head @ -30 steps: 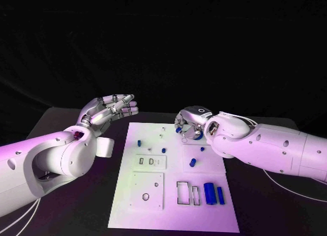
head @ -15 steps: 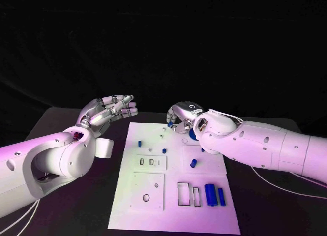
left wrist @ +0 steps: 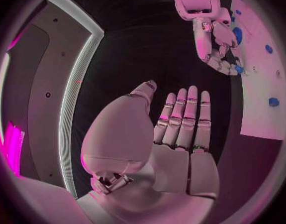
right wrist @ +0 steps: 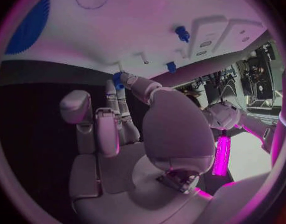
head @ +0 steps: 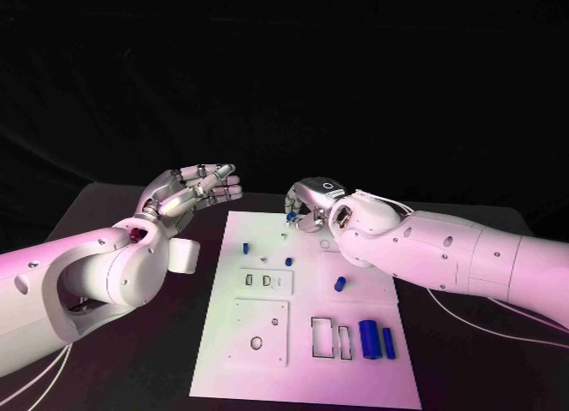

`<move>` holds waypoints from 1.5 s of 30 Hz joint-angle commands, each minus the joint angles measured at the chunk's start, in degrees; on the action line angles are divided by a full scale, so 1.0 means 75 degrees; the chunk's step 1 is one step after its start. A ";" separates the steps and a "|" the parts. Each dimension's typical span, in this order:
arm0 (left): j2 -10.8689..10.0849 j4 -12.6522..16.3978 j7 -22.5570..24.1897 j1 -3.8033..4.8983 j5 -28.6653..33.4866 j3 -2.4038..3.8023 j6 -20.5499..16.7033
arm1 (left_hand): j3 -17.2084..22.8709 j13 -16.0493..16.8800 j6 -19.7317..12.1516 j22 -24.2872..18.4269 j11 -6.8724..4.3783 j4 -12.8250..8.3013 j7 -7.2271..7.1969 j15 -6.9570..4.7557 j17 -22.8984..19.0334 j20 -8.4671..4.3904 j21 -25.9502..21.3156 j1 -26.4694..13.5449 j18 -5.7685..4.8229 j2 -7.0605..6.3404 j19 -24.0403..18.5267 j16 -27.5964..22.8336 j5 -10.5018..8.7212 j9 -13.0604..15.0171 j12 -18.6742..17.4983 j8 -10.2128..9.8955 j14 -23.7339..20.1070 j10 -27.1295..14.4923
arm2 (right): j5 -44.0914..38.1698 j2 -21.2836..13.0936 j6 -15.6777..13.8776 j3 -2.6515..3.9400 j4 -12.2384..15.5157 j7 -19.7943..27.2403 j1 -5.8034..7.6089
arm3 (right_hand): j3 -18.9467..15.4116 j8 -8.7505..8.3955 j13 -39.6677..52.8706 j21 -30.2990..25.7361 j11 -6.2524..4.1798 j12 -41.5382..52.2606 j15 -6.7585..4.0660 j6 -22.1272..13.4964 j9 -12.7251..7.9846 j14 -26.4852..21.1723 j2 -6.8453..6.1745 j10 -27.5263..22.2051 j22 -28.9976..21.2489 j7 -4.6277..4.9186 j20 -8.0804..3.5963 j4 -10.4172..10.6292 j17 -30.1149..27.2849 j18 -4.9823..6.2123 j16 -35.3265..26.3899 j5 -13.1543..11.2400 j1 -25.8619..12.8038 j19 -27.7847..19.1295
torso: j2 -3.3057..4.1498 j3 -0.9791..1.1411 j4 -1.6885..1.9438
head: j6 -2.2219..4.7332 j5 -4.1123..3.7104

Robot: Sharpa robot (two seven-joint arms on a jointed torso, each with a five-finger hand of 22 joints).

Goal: Assemble the parts on the task board

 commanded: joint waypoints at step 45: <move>0.0027 -0.0024 -0.0036 0.0075 0.0067 0.0007 0.0231 | 0.0029 -0.0004 -0.0061 -0.0022 0.0042 0.0051 0.0201 0.0022 0.0020 -0.0020 0.0028 0.0042 0.0041 0.0008 0.0071 -0.0011 -0.0053 -0.0017 -0.0074 -0.0048 0.0009 0.0027 | -0.0001 0.0084 0.0314 -0.0022 -0.0078 0.0021 -0.0051 | -0.0087 -0.0741 -0.0365 -0.0722 0.0437 0.0057 0.0358 -0.1208 -0.0206 0.0186 -0.0610 -0.1680 -0.0825 0.0398 0.0330 0.0048 -0.0761 0.0145 -0.0300 -0.0107 -0.0128 -0.0770 | 0.0035 -0.0035 0.0029 | -0.0062 0.0016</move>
